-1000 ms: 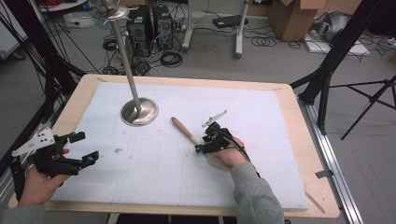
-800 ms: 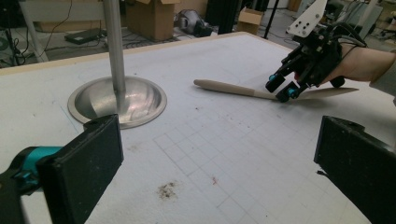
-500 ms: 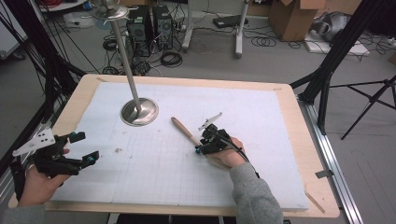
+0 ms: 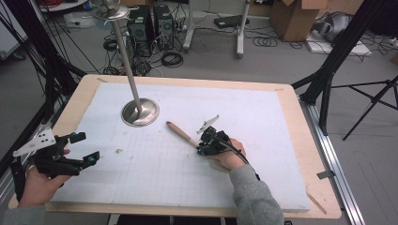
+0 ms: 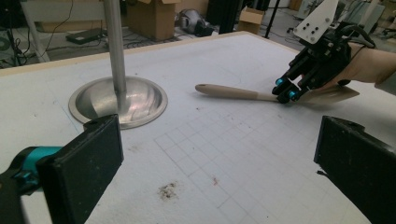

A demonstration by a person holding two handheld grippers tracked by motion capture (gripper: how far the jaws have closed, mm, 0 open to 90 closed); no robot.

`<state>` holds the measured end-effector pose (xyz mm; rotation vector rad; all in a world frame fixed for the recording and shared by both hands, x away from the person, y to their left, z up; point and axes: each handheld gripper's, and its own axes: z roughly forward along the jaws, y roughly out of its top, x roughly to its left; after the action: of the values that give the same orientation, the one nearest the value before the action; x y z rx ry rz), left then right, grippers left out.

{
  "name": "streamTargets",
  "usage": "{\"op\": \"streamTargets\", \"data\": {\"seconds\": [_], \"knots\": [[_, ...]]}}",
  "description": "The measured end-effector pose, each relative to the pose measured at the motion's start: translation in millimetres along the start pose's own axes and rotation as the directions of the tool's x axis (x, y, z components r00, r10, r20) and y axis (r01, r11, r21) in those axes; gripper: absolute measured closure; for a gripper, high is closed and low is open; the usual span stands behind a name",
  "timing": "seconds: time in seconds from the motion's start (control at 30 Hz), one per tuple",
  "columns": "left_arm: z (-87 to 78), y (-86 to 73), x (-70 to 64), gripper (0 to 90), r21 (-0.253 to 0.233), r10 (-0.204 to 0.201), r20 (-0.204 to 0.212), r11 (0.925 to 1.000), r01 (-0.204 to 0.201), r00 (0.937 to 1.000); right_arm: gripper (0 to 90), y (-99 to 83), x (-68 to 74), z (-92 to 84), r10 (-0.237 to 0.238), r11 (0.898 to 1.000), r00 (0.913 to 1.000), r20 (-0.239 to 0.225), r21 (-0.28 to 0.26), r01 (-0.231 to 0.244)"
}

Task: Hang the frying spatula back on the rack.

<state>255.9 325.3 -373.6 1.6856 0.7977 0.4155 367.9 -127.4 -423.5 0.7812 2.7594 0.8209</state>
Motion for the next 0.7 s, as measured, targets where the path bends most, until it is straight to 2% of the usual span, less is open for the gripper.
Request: {"op": "streamTargets", "data": {"seconds": [0.13,0.17,0.4,0.7], "knots": [[-0.1,0.5,0.0,1.8,-0.003,0.003,-0.001,1.0,-0.003,1.0,77.7,-0.2,0.2,0.1,0.01,1.0,0.9999,-0.003,-0.004,-0.01],[-0.2,0.6,0.2,1.8,-0.003,0.004,-0.001,1.0,-0.004,1.0,77.7,-0.2,0.2,-0.4,0.025,1.0,0.9997,-0.008,0.001,-0.025],[0.4,1.0,0.4,1.8,-0.005,0.002,0.0,1.0,-0.002,1.0,77.8,-1.0,-1.0,-2.0,0.031,1.0,0.999,-0.032,0.0,-0.031],[1.4,1.0,-0.1,1.8,-0.003,0.001,0.003,1.0,-0.001,1.0,77.8,-2.7,-5.7,-18.3,0.068,0.993,0.9954,-0.067,-0.091,-0.074]]}}
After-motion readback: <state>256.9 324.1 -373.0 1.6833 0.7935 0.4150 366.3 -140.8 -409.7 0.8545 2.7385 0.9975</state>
